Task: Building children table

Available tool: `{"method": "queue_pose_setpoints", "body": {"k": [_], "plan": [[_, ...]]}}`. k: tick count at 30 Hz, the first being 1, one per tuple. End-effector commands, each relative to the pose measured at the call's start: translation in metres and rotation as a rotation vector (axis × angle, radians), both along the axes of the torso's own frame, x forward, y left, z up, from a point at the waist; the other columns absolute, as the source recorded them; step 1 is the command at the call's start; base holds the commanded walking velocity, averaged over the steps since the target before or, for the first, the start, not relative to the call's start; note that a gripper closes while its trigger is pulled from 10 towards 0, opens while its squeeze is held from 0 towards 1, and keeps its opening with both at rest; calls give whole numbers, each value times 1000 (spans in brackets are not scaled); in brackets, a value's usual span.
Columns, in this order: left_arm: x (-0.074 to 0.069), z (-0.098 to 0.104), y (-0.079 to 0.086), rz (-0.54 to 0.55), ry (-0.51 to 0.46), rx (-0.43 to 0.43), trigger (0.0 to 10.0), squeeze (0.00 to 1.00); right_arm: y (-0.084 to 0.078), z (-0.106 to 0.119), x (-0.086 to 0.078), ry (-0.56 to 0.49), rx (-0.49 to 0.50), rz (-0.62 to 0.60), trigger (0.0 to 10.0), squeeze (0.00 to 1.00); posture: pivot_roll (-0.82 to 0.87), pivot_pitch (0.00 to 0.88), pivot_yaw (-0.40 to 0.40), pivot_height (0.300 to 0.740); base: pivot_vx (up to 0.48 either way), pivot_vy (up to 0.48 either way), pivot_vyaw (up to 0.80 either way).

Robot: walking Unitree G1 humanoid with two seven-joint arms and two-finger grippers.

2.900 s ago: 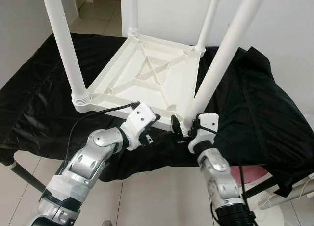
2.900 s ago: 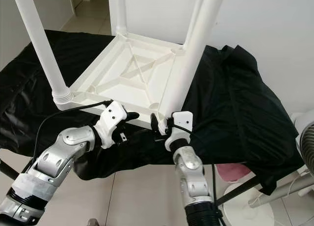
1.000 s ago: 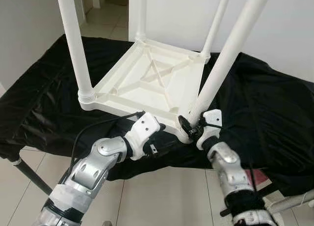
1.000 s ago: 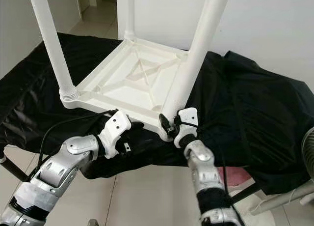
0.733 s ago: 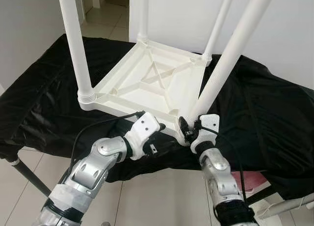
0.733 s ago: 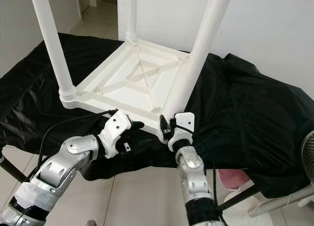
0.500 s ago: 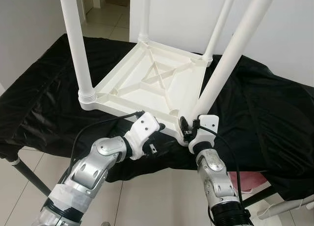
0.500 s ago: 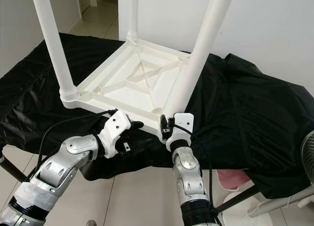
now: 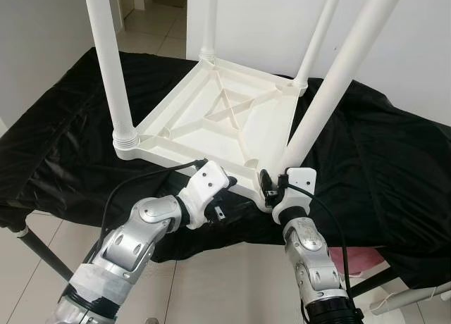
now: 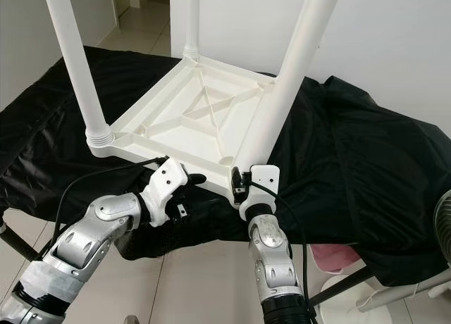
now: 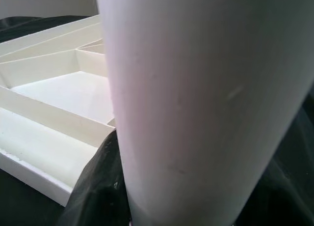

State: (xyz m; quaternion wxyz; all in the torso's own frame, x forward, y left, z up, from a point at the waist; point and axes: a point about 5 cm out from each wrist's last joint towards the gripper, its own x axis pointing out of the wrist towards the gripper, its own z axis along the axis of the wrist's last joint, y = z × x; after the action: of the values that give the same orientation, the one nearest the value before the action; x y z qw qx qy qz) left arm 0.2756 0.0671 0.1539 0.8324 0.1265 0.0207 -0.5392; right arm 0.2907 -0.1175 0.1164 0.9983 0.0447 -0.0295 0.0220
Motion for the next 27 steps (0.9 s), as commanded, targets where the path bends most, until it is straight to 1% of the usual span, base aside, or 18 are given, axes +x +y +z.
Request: {"method": "queue_pose_setpoints", "body": {"k": [1, 9, 10, 11, 13, 14, 15, 17, 20, 21, 22, 23, 24, 25, 27], "plan": [[0, 1, -1, -13, -7, 5, 10000, 0, 3, -9, -6, 48, 55, -34, 10000, 1000, 36, 2, -101, 740, 0, 0, 0], [-1, 1, 1, -9, -4, 6, 10000, 0, -1, -5, -7, 19, 57, 8, 10000, 1000, 39, 11, -101, 740, 0, 0, 0], [-1, 1, 1, -7, -4, 5, 10000, 0, -4, -4, -7, 15, 50, 40, 10000, 878, 39, 13, -101, 740, 0, 0, 0], [-1, 1, 1, -6, -4, 5, 10000, 0, -8, -4, -7, 8, 39, 81, 10000, 0, 39, 15, -103, 740, 0, 0, 0], [-1, 1, 1, -6, -4, 5, 10000, 0, -8, -4, -7, 8, 39, 81, 10000, 0, 39, 15, -103, 740, 0, 0, 0], [-1, 1, 2, -5, -4, 5, 10000, 0, -12, -4, -7, 1, 26, 126, 10000, 0, 40, 15, -103, 740, 0, 0, 0], [-1, 1, 2, -5, -4, 5, 10000, 0, -12, -4, -7, 1, 26, 126, 10000, 0, 40, 15, -103, 740, 0, 0, 0], [0, 1, 3, 1, -5, 6, 10000, 0, -19, -3, -5, -12, -24, 208, 10000, 0, 40, 16, -103, 740, 0, 0, 0], [0, 1, 3, 2, -5, 6, 10000, 0, -22, -3, -4, -14, -44, 242, 10000, 0, 39, 20, -100, 740, 0, 0, 0], [0, 1, 3, 4, -5, 6, 10000, 0, -26, -2, -1, -18, -68, 287, 10000, 0, 40, 21, -101, 740, 0, 0, 0], [0, 1, 3, 4, -5, 6, 10000, 0, -26, -2, -1, -18, -68, 287, 10000, 0, 40, 21, -101, 740, 0, 0, 0], [0, 2, 4, 6, -5, 5, 10000, 0, -30, 0, 3, -22, -102, 332, 10000, 0, 41, 23, -101, 740, 0, 0, 0], [0, 2, 4, 6, -5, 5, 10000, 0, -30, 0, 3, -22, -102, 332, 10000, 0, 41, 23, -101, 740, 0, 0, 0], [0, 2, 4, 10, -5, 3, 10000, 0, -39, 4, 12, -24, -161, 417, 10000, 0, 41, 28, -98, 740, 0, 0, 0], [1, 2, 4, 11, -5, 3, 10000, 0, -40, 5, 14, -24, -174, 436, 10000, 0, 41, 28, -98, 740, 0, 0, 0]]}}
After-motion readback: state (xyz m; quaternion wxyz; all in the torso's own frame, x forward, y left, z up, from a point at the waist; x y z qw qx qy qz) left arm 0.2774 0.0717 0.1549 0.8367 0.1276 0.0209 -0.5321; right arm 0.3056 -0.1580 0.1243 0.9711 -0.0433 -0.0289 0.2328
